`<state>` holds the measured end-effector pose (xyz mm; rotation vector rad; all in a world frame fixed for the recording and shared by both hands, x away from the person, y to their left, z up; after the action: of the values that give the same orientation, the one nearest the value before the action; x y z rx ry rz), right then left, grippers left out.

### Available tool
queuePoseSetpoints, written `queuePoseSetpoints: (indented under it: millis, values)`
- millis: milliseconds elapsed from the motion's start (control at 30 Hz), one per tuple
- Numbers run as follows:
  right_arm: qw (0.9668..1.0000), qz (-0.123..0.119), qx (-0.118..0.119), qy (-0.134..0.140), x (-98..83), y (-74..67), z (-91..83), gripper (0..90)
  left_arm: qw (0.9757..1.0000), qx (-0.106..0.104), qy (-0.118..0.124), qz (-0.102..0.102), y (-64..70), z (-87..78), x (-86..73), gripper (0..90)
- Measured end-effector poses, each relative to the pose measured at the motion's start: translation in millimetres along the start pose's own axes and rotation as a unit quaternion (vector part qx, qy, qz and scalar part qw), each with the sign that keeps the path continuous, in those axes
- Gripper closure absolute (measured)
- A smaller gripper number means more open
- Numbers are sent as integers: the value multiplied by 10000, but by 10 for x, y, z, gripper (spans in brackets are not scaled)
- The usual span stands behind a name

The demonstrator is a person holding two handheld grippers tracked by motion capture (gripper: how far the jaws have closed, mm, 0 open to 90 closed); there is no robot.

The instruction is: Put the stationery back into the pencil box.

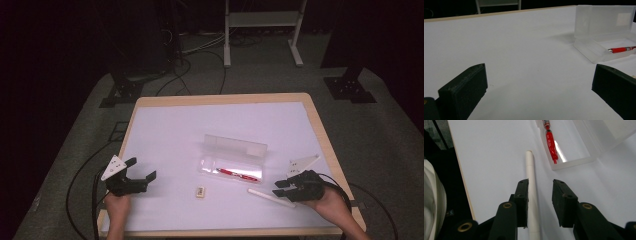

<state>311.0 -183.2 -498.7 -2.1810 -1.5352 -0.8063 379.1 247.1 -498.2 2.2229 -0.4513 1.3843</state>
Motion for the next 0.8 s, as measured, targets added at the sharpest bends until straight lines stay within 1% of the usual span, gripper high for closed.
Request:
queuePoseSetpoints:
  millis: [100, 233, 500, 533, 800]
  values:
    - [10000, 40, 20, 2, -32, -10, 14, 641, 10000, -3, -6, 1, -1, -3, -1, 0]
    - [10000, 36, 12, 11, -51, -27, 26, 630, 10000, -4, -6, 0, -1, -3, -1, 0]
    - [10000, 49, 32, 50, -71, -64, 44, 624, 10000, -2, -1, 25, -3, -5, 1, 0]
    - [10000, 66, 35, 43, -76, -70, 44, 623, 10000, -1, -5, 2, 0, -4, -1, 0]
    - [9999, 107, 40, 48, -135, -92, 85, 624, 10000, -2, -4, 2, -1, -4, 0, 0]
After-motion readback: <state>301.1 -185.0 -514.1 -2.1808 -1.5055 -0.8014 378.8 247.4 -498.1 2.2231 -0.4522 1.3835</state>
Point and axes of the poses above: each handheld gripper's, and its own axes: z roughly forward along the jaws, x roughly out of its top, y roughly to its right, the point moved 10 cm from there along z, roughly forward along the jaws, and after that the axes turned 9 degrees about -z, right-handed, at the moved point
